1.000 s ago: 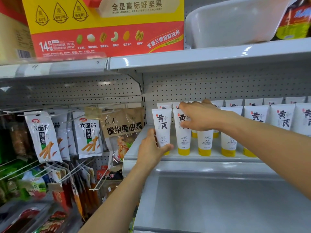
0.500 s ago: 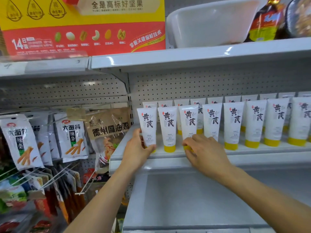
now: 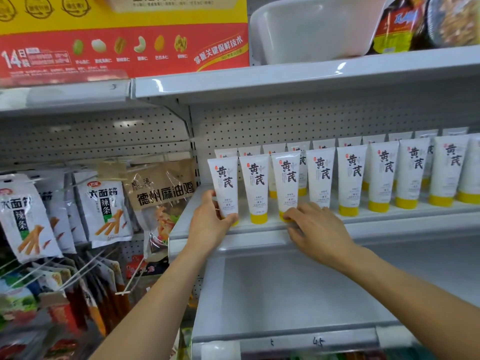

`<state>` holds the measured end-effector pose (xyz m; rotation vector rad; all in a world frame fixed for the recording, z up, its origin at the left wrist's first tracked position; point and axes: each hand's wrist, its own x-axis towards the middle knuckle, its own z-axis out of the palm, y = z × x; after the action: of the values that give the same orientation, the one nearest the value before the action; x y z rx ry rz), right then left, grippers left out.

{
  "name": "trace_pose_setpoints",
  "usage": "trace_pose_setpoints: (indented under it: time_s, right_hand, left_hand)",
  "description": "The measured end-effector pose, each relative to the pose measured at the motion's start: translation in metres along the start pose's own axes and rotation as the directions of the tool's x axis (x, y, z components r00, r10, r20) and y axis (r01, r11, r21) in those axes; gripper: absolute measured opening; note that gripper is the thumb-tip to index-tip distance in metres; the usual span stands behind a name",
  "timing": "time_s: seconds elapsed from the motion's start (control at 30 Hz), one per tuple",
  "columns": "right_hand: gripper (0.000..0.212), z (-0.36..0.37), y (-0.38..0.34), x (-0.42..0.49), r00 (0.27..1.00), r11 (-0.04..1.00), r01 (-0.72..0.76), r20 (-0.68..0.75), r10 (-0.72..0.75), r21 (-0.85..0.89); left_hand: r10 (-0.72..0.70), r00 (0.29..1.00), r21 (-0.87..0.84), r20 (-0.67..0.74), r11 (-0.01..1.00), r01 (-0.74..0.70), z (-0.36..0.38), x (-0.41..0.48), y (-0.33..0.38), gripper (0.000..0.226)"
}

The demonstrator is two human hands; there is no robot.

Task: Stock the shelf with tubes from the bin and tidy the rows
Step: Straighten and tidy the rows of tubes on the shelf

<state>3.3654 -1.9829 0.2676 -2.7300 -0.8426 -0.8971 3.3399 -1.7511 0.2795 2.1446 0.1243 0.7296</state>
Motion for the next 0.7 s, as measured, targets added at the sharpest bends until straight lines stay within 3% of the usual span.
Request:
trace_pose_setpoints:
  time_s: [0.2,0.57,0.7]
  right_hand:
    - [0.029,-0.010,-0.001,-0.008,0.999,0.999,-0.035,-0.035,0.036,0.013]
    - [0.032,-0.029,0.029,-0.043,0.991,0.990,-0.134,-0.023,0.135,0.054]
    - [0.031,-0.037,0.060,-0.055,0.979,0.972,-0.201,-0.019,0.204,0.122]
  left_hand:
    - [0.001,0.996,0.007,-0.090,1.000,0.000,-0.004,-0.008,0.000,0.082]
    - [0.131,0.971,0.116,-0.201,0.987,-0.109,-0.003,-0.045,0.015,0.058]
    - [0.259,0.934,0.076,-0.246,0.966,-0.247,0.025,-0.061,0.040,0.043]
